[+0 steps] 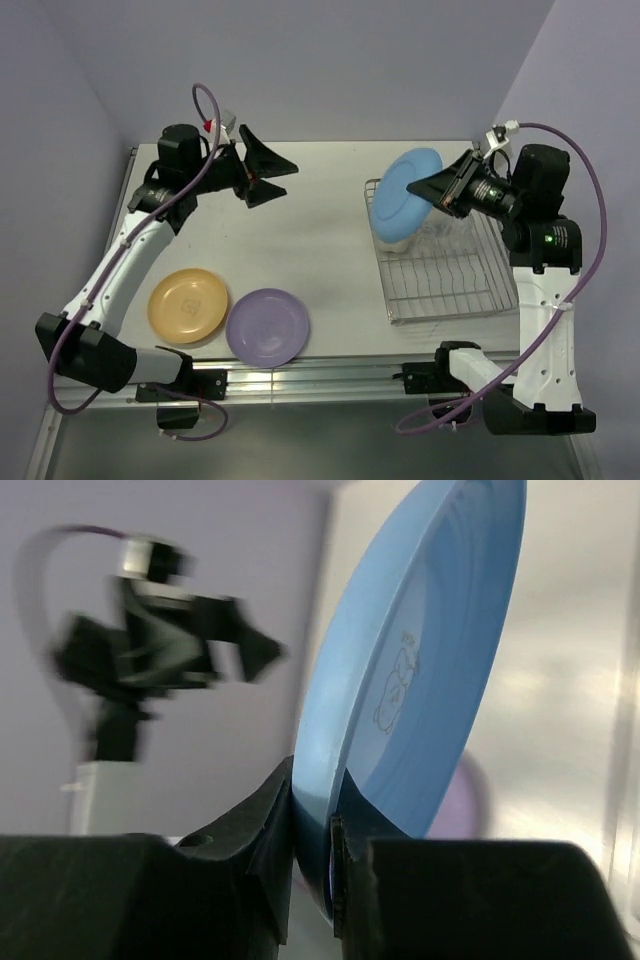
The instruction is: Load the mixed dishes into the dish rack
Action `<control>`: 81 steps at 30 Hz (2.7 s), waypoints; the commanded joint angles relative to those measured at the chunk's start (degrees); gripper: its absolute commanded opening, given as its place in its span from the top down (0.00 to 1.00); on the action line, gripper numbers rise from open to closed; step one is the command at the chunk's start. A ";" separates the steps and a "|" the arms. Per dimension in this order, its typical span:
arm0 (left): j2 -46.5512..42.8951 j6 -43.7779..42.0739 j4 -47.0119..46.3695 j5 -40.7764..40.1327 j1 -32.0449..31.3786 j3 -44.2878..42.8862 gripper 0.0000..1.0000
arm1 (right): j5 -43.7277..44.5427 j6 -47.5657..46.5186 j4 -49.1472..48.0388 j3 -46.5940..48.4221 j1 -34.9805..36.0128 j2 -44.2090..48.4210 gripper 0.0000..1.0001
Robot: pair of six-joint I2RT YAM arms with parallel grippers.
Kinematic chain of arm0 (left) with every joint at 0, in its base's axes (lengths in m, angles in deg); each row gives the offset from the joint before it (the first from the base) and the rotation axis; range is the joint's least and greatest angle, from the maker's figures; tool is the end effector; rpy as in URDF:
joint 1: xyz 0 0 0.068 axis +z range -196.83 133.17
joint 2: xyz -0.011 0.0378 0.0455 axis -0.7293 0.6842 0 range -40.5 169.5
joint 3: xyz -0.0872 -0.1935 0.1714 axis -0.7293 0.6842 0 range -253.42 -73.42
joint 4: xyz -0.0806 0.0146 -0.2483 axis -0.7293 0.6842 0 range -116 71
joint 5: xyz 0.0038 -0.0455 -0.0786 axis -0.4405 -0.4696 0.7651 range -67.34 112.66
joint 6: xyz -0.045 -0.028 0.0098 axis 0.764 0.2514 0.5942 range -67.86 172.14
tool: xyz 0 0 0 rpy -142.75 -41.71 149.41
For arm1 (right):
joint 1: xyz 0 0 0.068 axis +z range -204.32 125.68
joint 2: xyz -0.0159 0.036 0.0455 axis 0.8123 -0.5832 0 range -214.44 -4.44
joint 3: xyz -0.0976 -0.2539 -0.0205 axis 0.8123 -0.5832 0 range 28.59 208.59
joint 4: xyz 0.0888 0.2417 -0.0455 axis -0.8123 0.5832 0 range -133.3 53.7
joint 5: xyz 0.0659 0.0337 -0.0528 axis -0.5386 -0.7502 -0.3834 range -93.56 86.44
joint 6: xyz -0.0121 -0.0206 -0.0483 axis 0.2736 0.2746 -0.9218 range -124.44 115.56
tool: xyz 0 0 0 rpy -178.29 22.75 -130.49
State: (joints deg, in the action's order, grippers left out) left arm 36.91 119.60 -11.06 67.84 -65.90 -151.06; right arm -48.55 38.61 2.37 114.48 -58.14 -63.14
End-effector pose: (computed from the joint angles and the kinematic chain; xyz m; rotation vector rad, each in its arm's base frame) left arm 0.2781 -0.1230 0.4069 -0.2390 2.1302 -1.6978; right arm 0.1686 0.0140 0.4730 0.2350 1.9613 1.1959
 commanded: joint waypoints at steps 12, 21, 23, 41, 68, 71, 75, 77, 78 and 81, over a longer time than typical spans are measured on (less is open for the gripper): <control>2.66 -35.64 34.63 -29.63 -7.82 -3.57 0.01 | 24.42 -25.29 28.60 -2.65 13.21 -0.28 1.00; 2.57 -35.73 32.26 -27.26 -7.91 -0.66 0.01 | 26.62 -28.28 27.02 -2.92 15.24 -3.53 1.00; 2.66 -35.91 32.35 -27.26 -7.91 -1.10 0.01 | 25.84 -28.46 26.49 -3.01 15.59 -4.32 1.00; 4.51 -39.42 33.84 -28.48 -8.96 -0.05 0.01 | 31.01 -27.93 25.70 -8.89 15.59 -8.27 1.00; 2.66 -43.47 33.67 -30.86 -12.39 8.65 0.01 | 46.22 -27.75 26.75 -1.51 15.50 -20.67 0.31; 2.49 -43.47 33.49 -30.95 -12.48 9.09 0.01 | 45.26 -28.10 26.23 -1.78 15.77 -20.23 0.25; 2.57 -43.47 33.40 -31.04 -12.57 9.62 0.01 | 43.32 -27.93 25.17 -1.95 16.12 -19.35 0.23; 2.66 -43.73 33.66 -31.39 -12.66 9.71 0.01 | 43.41 -27.84 24.91 -1.43 16.21 -18.57 0.22; 2.66 -43.82 33.75 -31.91 -12.83 9.79 0.01 | 43.24 -27.76 24.56 -0.73 16.21 -18.12 0.22; 2.57 -44.61 34.45 -33.75 -13.71 10.49 0.02 | 42.27 -26.88 24.99 1.99 16.29 -16.54 0.21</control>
State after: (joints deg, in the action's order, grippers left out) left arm 41.52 76.80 23.32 36.17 -78.56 -141.14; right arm -5.78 11.13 29.12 111.16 -42.29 -83.34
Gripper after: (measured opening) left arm 0.986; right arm 0.786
